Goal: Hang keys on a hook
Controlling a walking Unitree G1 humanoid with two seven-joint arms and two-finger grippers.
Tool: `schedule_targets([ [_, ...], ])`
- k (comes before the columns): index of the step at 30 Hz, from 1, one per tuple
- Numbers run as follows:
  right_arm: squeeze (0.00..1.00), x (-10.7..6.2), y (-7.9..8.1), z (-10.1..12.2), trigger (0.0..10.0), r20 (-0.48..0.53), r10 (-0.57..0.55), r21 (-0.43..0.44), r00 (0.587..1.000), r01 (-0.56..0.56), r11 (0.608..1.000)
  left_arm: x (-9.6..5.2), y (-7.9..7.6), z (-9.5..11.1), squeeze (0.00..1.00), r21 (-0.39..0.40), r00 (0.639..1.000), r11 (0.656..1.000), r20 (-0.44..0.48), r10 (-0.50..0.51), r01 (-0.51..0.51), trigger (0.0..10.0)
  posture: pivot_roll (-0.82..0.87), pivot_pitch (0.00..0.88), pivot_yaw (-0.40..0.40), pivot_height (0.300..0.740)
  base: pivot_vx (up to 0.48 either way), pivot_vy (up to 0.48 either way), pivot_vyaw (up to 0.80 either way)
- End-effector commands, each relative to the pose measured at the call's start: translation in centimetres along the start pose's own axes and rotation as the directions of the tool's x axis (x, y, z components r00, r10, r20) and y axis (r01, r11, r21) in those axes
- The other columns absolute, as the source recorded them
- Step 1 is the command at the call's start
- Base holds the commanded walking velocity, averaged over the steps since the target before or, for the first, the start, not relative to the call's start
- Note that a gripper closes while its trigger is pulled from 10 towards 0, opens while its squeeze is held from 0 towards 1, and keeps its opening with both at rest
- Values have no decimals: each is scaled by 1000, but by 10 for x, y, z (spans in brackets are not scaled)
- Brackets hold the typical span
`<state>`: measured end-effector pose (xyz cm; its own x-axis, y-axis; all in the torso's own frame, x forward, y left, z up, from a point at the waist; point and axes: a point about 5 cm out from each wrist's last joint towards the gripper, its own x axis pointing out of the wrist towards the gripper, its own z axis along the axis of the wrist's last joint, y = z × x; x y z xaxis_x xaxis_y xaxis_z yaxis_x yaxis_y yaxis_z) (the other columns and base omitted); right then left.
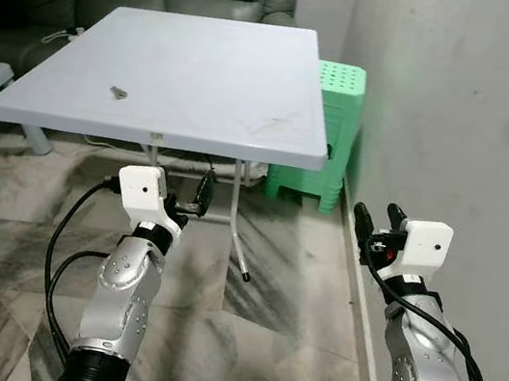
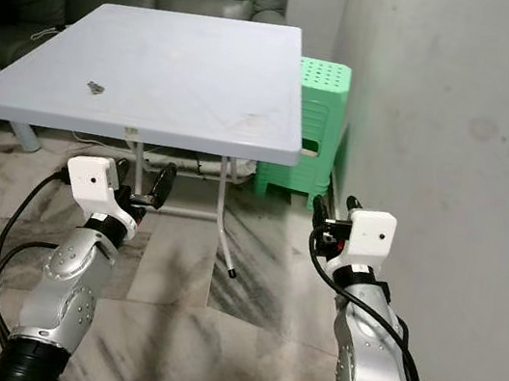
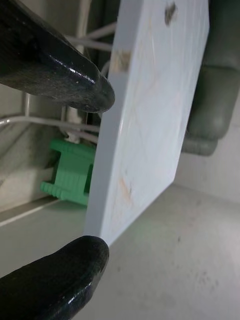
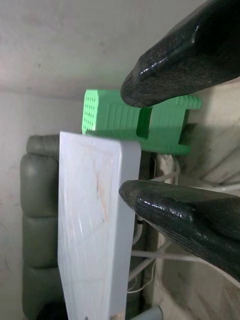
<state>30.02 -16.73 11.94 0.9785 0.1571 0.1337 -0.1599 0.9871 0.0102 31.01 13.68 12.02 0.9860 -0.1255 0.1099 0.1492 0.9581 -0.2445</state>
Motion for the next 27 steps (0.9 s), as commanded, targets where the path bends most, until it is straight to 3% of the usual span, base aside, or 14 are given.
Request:
schedule_targets([
  [1, 0, 2, 3, 7, 10000, 24, 16, 4, 1000, -16, 1000, 2, 3, 7, 0, -5, 1000, 1000, 17, 11, -11, 10000, -13, 0, -6, 740, 0, 458, 0],
  [27, 0, 0, 4, 10, 10000, 24, 31, 15, 999, -31, 999, 2, 0, 6, 0, -31, 1000, 999, 16, 10, -10, 10000, -18, 0, -16, 740, 0, 460, 0],
])
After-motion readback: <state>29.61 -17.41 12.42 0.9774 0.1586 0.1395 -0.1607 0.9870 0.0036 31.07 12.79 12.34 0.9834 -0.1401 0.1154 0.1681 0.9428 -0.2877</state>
